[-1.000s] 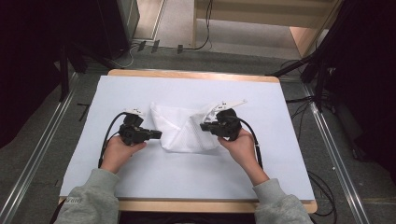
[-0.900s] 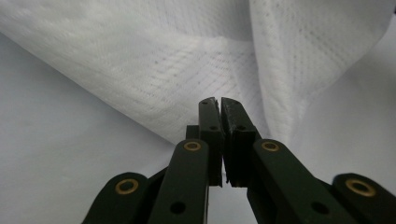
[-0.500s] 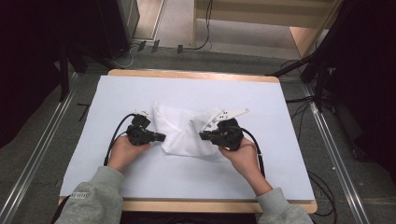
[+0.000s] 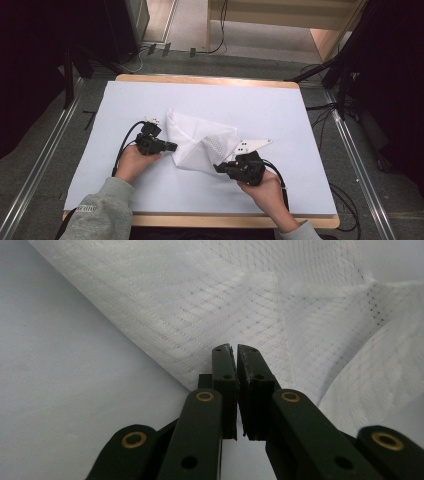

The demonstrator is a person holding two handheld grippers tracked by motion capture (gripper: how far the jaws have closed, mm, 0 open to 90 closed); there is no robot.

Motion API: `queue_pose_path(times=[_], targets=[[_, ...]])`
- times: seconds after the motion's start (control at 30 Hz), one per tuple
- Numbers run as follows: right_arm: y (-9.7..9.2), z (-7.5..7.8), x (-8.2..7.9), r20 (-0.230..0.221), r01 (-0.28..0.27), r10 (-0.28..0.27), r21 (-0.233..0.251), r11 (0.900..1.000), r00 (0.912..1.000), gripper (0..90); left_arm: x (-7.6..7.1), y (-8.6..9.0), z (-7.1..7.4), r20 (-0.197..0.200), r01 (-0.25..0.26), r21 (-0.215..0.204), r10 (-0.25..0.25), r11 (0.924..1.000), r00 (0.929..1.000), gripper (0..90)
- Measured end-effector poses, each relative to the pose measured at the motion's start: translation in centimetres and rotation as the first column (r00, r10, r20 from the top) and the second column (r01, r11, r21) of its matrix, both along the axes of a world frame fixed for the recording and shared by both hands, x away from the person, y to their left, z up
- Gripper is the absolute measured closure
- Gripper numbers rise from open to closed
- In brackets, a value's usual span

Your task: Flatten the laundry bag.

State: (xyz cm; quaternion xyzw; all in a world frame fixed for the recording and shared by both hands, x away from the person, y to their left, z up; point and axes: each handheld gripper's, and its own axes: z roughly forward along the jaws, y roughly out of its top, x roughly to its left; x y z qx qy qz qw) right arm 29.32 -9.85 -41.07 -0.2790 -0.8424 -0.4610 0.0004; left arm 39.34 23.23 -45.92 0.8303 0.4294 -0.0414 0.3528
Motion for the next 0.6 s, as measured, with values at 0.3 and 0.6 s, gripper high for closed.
queue_pose_path(times=[0.3,0.6], targets=[[-1.1,0.4,-3.7,0.013,-0.015,0.015,-0.012,0.9998,0.9998,76.0,0.3,-0.1,0.1,-0.003,0.002,0.012,-0.002,0.9999,1.0000,87.5],[-6.1,2.2,-5.7,0.066,0.107,-0.110,0.046,0.9932,0.9918,72.6,0.7,-0.2,0.1,-0.006,0.003,0.010,-0.003,0.9999,1.0000,87.5]])
